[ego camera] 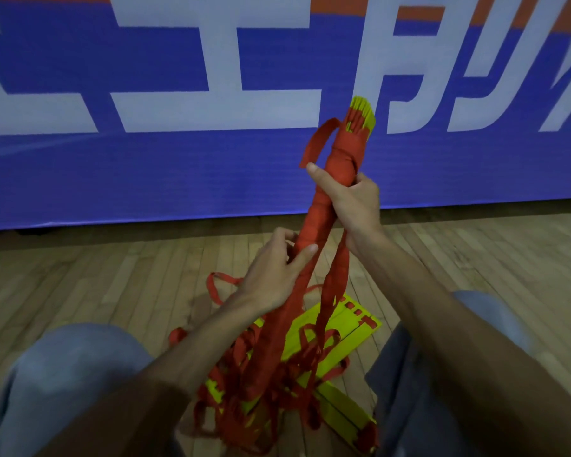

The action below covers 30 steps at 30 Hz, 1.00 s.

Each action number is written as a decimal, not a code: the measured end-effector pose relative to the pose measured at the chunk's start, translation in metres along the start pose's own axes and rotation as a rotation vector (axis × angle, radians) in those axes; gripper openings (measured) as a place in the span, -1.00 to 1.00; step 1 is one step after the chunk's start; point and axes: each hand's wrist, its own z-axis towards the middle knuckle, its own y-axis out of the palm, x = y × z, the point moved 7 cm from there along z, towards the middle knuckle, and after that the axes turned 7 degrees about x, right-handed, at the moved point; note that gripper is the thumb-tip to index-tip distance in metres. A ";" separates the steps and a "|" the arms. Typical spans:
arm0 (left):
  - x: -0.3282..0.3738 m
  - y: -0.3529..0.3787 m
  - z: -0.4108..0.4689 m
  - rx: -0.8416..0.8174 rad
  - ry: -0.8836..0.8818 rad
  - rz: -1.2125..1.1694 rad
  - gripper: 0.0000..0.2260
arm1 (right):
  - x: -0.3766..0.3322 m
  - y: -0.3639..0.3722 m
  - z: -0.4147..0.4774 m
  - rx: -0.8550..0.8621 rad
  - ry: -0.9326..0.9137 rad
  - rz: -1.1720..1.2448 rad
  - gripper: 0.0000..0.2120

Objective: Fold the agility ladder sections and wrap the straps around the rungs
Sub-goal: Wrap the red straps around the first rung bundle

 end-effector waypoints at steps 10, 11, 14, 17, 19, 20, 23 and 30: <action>-0.024 -0.002 0.005 -0.096 -0.274 -0.478 -0.78 | -0.019 0.001 -0.007 -0.166 -0.399 -0.405 -0.74; -0.022 -0.004 0.005 -0.110 -0.286 -0.492 -0.76 | -0.019 0.001 -0.007 -0.171 -0.403 -0.395 -0.72; -0.017 -0.011 0.005 -0.144 -0.292 -0.576 -0.73 | -0.021 0.000 -0.005 -0.183 -0.389 -0.332 -0.55; -0.009 -0.014 0.005 -0.224 -0.293 -0.715 -0.69 | -0.031 -0.002 -0.009 -0.246 -0.338 -0.148 -0.61; -0.001 -0.013 0.003 -0.300 -0.281 -0.807 -0.67 | -0.034 -0.001 -0.012 -0.328 -0.278 -0.025 -0.69; 0.003 -0.012 0.002 -0.342 -0.271 -0.845 -0.66 | -0.034 0.001 -0.014 -0.382 -0.233 0.034 -0.71; 0.012 -0.006 -0.005 -0.463 -0.271 -0.908 -0.68 | -0.031 0.007 -0.022 -0.491 -0.092 0.180 -0.60; 0.012 0.005 -0.004 -0.444 -0.253 -0.862 -0.68 | -0.036 0.003 -0.017 -0.353 -0.146 0.140 -0.64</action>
